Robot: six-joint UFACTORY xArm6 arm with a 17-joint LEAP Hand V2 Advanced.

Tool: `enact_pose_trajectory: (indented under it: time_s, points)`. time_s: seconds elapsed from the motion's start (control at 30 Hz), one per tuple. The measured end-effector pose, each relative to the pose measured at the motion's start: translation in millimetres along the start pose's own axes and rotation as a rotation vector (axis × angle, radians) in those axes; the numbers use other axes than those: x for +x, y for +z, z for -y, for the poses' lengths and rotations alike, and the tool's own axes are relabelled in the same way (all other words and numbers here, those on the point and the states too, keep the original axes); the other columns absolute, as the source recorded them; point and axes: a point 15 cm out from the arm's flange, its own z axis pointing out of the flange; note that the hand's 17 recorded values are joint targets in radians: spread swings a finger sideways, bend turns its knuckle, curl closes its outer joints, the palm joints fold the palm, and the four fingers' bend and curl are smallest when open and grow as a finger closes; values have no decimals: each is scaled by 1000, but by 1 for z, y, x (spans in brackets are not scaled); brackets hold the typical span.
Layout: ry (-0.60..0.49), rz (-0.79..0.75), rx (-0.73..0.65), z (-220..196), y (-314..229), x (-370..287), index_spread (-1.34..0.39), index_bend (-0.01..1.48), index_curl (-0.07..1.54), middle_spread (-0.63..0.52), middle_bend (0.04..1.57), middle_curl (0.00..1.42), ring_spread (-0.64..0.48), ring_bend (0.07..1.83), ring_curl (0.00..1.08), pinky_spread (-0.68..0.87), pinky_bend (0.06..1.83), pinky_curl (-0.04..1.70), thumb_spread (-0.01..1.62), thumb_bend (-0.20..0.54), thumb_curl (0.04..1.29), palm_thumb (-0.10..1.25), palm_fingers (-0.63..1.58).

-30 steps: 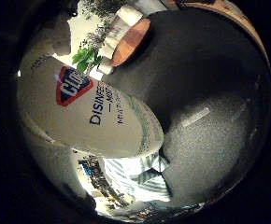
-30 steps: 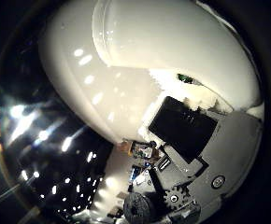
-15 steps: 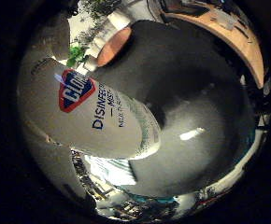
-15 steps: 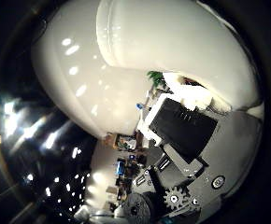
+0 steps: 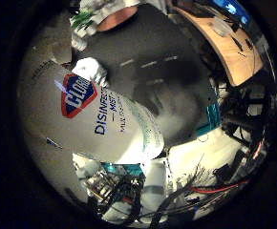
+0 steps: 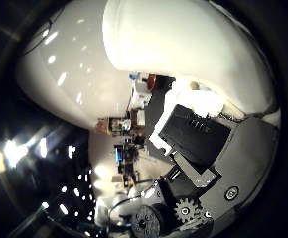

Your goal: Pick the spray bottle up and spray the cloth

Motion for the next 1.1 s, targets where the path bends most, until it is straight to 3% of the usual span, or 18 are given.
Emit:
enact_pose_trajectory:
  time_s: [0.17, 0.47, 0.7, 1.1]
  points:
    - [-83, 56, -9, -1, 10, -73, -289, 1130, 695, -187, 1326, 720, -217, 1443, 599, -323, 1313, 619, 582, -18, 1023, 980, 1205]
    - [-116, 50, -20, 11, -1, -151, -289, 1129, 691, -187, 1326, 721, -217, 1444, 598, -324, 1310, 625, 576, -19, 1033, 979, 1204]
    - [-58, -105, -33, 49, 35, -114, -290, 1123, 694, -187, 1323, 722, -216, 1445, 597, -325, 1309, 628, 566, -17, 1033, 984, 1204]
    - [88, -162, -224, 51, 154, -27, -291, 1119, 699, -187, 1318, 726, -216, 1444, 597, -325, 1306, 631, 558, -20, 1017, 982, 1206]
